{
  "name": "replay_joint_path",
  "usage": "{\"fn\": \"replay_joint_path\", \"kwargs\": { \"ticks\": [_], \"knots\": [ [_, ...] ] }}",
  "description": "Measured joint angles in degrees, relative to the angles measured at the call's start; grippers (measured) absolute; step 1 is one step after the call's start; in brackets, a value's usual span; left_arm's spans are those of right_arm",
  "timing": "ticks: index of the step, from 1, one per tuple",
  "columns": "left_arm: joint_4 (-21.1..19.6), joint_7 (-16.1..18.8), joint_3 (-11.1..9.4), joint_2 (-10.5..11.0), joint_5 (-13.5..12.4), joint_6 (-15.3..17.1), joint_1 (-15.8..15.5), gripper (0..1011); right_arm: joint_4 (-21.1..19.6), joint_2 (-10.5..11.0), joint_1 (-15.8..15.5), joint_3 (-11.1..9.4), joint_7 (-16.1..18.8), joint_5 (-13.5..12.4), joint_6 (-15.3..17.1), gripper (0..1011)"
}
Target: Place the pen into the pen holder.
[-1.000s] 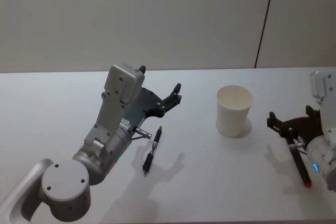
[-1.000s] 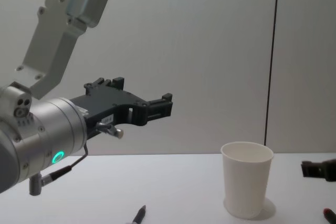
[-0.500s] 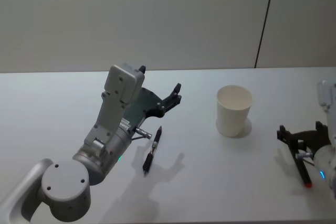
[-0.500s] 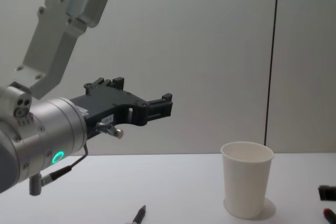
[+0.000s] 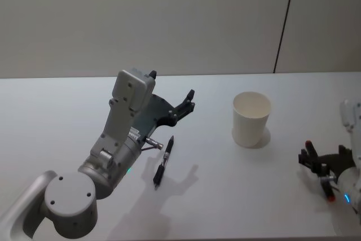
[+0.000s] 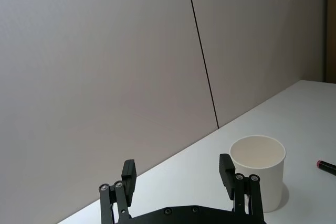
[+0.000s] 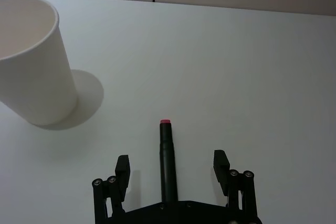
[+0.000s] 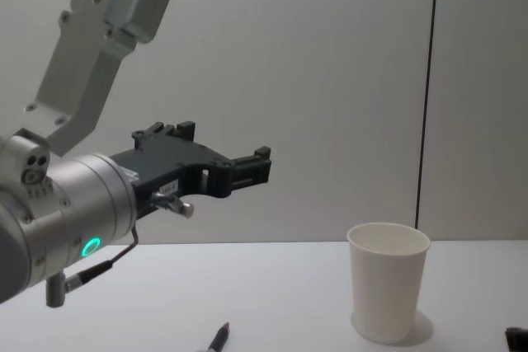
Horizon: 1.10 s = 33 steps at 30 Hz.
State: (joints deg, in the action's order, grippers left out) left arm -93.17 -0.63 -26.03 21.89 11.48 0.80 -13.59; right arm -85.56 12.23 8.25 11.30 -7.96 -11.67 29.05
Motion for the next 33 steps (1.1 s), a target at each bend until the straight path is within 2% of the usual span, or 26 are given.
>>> {"fn": "replay_joint_path", "kwargs": {
  "ticks": [20,24,25,27,30,33],
  "knots": [
    [0.0,0.0,0.0,0.0,0.0,0.0,0.0,1008,6.0,-0.9,1.0,0.6,4.2,2.3,-2.5,996],
    [0.0,0.0,0.0,0.0,0.0,0.0,0.0,1008,6.8,-1.0,1.2,0.6,4.6,2.6,-3.1,922],
    [0.0,0.0,0.0,0.0,0.0,0.0,0.0,1008,7.0,-1.1,1.3,0.6,4.8,2.6,-3.3,873],
    [0.0,0.0,0.0,0.0,0.0,0.0,0.0,1008,7.2,-1.1,1.3,0.6,5.0,2.7,-3.5,863],
    [0.0,0.0,0.0,0.0,0.0,0.0,0.0,1008,7.6,-1.2,1.4,0.6,5.2,2.8,-3.9,736],
    [0.0,0.0,0.0,0.0,0.0,0.0,0.0,1008,7.9,-1.3,1.5,0.6,5.4,2.9,-4.0,679]
  ]
}}
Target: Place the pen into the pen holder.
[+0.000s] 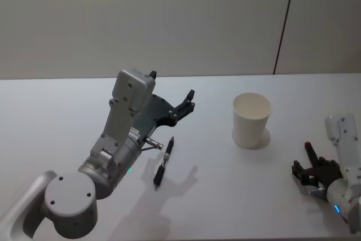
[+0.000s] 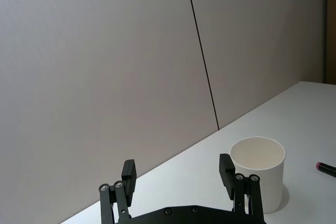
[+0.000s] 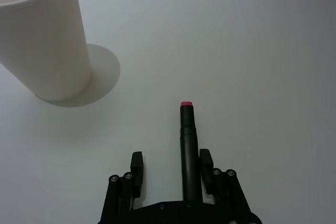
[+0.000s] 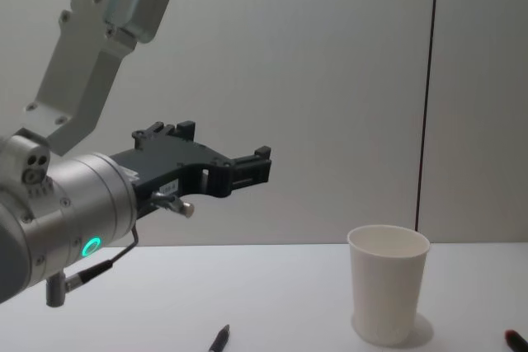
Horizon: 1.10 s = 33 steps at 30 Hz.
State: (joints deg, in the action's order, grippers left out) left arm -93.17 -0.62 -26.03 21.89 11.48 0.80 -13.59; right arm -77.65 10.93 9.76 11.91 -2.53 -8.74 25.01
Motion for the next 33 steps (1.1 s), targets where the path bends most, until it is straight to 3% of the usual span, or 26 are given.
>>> {"fn": "replay_joint_path", "kwargs": {
  "ticks": [23,33],
  "knots": [
    [0.0,0.0,0.0,0.0,0.0,0.0,0.0,1008,1.2,-0.6,0.2,0.0,0.4,0.6,-1.1,259],
    [0.0,0.0,0.0,0.0,0.0,0.0,0.0,1008,1.1,-0.8,-0.2,-0.1,0.4,0.5,-2.1,192]
  ]
}}
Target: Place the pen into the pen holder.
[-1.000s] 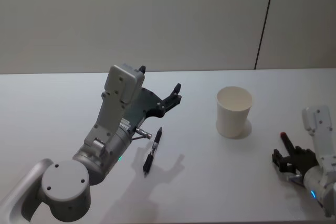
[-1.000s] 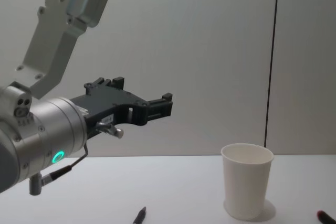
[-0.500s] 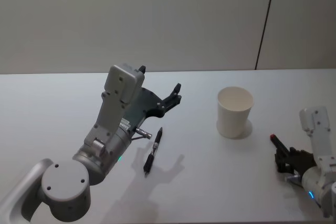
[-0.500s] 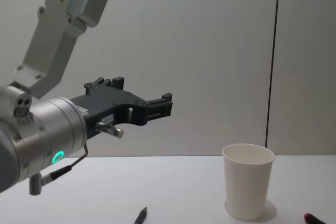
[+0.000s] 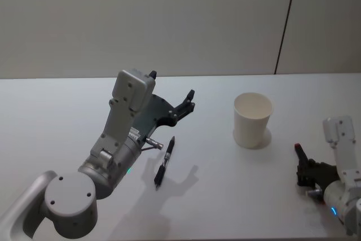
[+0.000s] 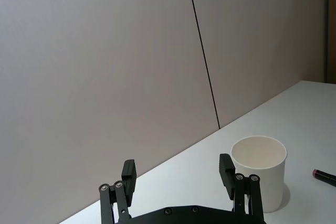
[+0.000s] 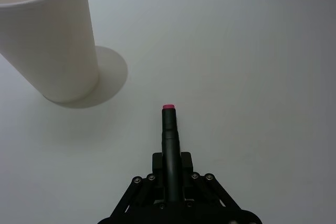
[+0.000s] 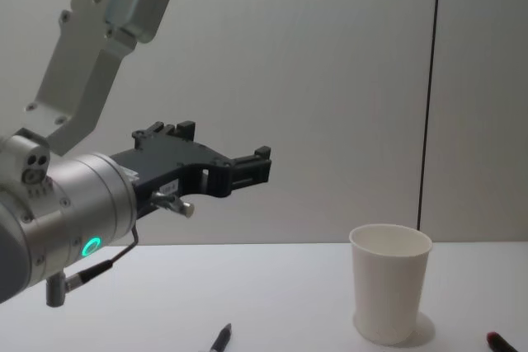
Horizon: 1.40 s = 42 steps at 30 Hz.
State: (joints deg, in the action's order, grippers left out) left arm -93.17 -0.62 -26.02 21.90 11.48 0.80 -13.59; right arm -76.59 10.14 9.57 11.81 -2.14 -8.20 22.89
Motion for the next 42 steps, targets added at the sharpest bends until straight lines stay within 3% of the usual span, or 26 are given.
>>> {"fn": "replay_joint_path", "kwargs": {
  "ticks": [10,21,32,42],
  "knots": [
    [0.0,0.0,0.0,0.0,0.0,0.0,0.0,1008,-1.0,-0.1,-0.3,-0.1,0.9,-0.5,-2.1,185],
    [0.0,0.0,0.0,0.0,0.0,0.0,0.0,1008,-2.9,0.1,-0.7,-0.5,1.9,-0.5,-7.2,185],
    [0.0,0.0,0.0,0.0,0.0,0.0,0.0,1008,-4.5,0.5,-0.9,-1.0,3.3,-0.3,-14.4,185],
    [0.0,0.0,0.0,0.0,0.0,0.0,0.0,1008,-4.6,0.6,0.1,-1.6,5.8,-0.4,-23.1,185]
  ]
}}
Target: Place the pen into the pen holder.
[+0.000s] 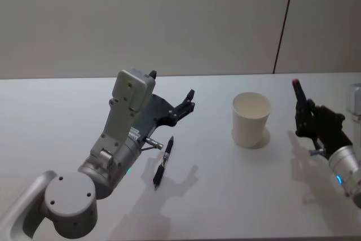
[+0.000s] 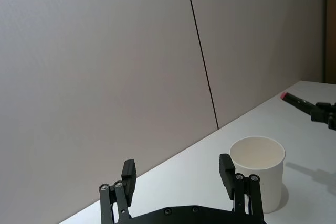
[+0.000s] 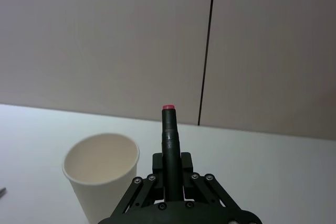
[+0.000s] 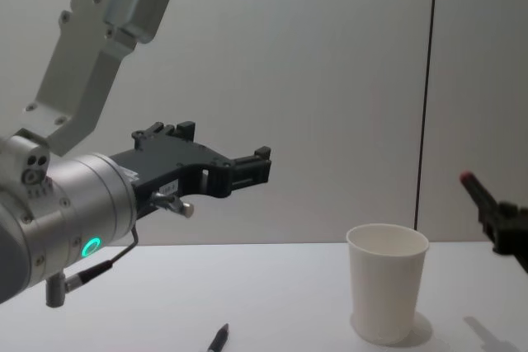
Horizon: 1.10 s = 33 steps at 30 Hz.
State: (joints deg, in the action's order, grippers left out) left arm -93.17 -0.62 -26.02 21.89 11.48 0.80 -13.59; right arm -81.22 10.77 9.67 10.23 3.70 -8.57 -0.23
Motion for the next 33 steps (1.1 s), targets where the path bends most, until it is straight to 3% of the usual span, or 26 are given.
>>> {"fn": "replay_joint_path", "kwargs": {
  "ticks": [12,19,24,26,30,33],
  "knots": [
    [0.0,0.0,0.0,0.0,0.0,0.0,0.0,1008,3.0,-0.6,3.3,-0.3,4.0,-0.3,-10.5,185],
    [0.0,0.0,0.0,0.0,0.0,0.0,0.0,1008,9.0,-1.9,7.8,-0.1,7.2,-0.3,-17.8,185],
    [0.0,0.0,0.0,0.0,0.0,0.0,0.0,1008,16.9,-3.7,13.1,0.6,9.7,0.1,-23.8,185],
    [0.0,0.0,0.0,0.0,0.0,0.0,0.0,1008,17.9,-3.9,13.7,0.7,10.0,0.1,-24.6,185],
    [0.0,0.0,0.0,0.0,0.0,0.0,0.0,1008,25.1,-5.4,17.9,1.4,11.5,0.7,-28.8,185],
    [0.0,0.0,0.0,0.0,0.0,0.0,0.0,1008,28.3,-6.1,19.7,1.7,12.1,0.8,-30.4,185]
  ]
}}
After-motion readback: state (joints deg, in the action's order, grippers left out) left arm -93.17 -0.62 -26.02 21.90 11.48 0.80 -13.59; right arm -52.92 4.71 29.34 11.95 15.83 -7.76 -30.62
